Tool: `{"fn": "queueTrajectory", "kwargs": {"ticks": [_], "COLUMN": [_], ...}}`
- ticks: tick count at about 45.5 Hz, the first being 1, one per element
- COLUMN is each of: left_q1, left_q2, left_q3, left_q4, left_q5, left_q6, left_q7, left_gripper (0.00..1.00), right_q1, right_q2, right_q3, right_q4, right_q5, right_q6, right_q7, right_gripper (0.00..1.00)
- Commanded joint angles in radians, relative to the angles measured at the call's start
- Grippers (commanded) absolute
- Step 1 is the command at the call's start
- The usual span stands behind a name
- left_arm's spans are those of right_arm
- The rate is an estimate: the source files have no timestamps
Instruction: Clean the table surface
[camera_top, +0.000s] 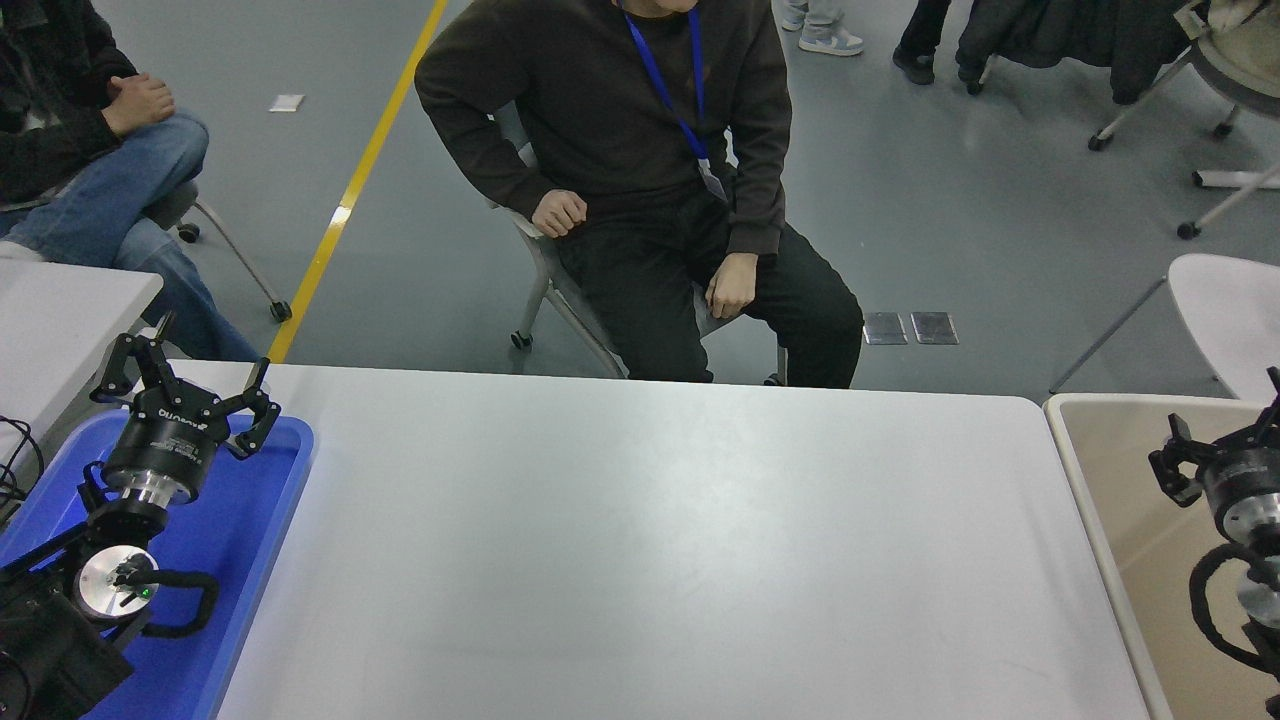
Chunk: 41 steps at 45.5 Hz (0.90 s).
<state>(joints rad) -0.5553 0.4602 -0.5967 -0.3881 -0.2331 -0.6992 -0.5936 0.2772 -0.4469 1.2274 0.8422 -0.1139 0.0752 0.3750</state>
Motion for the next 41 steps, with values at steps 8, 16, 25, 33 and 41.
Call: {"fn": "queueTrajectory", "kwargs": {"ticks": [8,16,25,33,41], "left_q1": [0.0,0.0,0.0,0.0,0.0], "left_q2": [0.0,0.0,0.0,0.0,0.0], "left_q3": [0.0,0.0,0.0,0.0,0.0], "left_q4": [0.0,0.0,0.0,0.0,0.0], "left_q5": [0.0,0.0,0.0,0.0,0.0], "left_q6": [0.0,0.0,0.0,0.0,0.0], "left_q7": [0.0,0.0,0.0,0.0,0.0], "left_gripper": [1.0,1.0,1.0,1.0,1.0], "right_q1": [-0.069,-0.076,-0.089,-0.138,-0.15], "right_q2": [0.071,0.109,0.151,0.272,0.344], "right_q3": [-0.008,-0.005,0.027,0.197,0.307], "right_q4": [0.092,0.089,0.095,0.167,0.186], "right_q5": [-0.099,-0.101,-0.136,-0.311,-0.444], "right_q6": [0.101,0.123,0.156,0.158,0.164], "right_q7": [0.067,0.067,0.061,-0.08,-0.143], "right_gripper": [0.99,0.99,0.99,0.99,0.99]}}
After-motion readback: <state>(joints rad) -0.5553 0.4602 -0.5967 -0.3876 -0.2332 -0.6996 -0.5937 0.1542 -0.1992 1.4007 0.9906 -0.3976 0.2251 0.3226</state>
